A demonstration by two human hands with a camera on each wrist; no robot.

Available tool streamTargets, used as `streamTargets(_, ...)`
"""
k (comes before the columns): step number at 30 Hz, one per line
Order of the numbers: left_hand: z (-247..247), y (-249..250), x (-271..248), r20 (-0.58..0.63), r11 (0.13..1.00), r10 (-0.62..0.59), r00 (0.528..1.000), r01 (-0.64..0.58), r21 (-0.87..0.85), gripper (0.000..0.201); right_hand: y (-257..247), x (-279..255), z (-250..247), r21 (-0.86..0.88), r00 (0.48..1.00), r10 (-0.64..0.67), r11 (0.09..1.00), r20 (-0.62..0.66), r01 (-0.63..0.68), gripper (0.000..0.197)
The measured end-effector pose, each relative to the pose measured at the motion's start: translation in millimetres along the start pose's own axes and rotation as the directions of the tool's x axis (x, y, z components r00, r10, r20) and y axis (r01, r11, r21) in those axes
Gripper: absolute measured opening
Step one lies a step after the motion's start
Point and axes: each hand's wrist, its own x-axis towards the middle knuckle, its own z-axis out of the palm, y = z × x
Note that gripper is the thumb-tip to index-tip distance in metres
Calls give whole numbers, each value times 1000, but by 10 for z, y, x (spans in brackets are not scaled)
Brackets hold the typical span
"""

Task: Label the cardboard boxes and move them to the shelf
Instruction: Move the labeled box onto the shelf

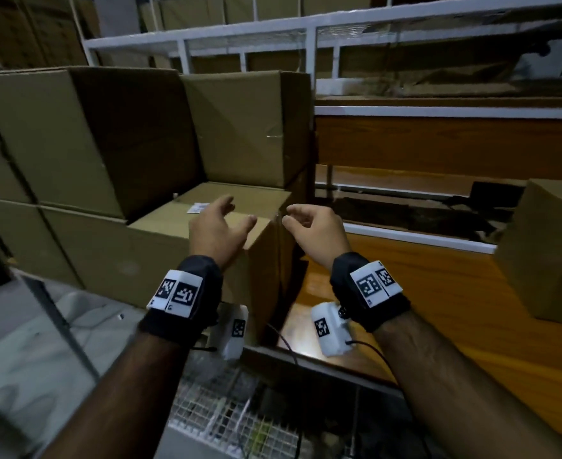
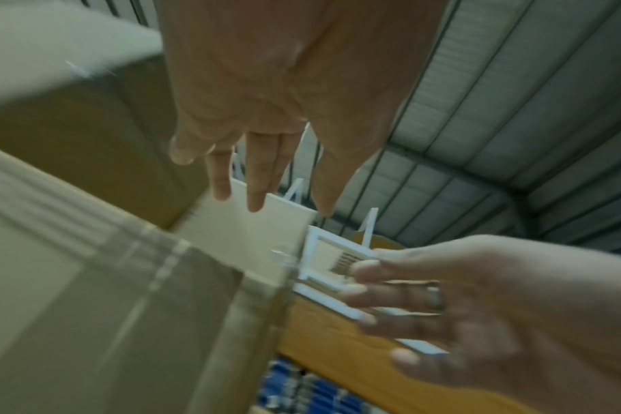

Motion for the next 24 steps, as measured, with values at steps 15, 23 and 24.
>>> streamTargets(15, -648, -1341, 337, 48, 944, -238, 970, 219, 248, 84, -183, -189, 998, -358, 991, 104, 931, 86, -67, 65)
streamTargets(23, -686, -1510, 453, 216, 907, -133, 967, 31, 421, 95, -164, -211, 1186, -582, 991, 103, 812, 84, -35, 76)
streamTargets(24, -678, -1506, 464, 233, 892, -108, 967, -9, 451, 96, -163, -207, 1195, -593, 992, 102, 804, 78, -37, 77)
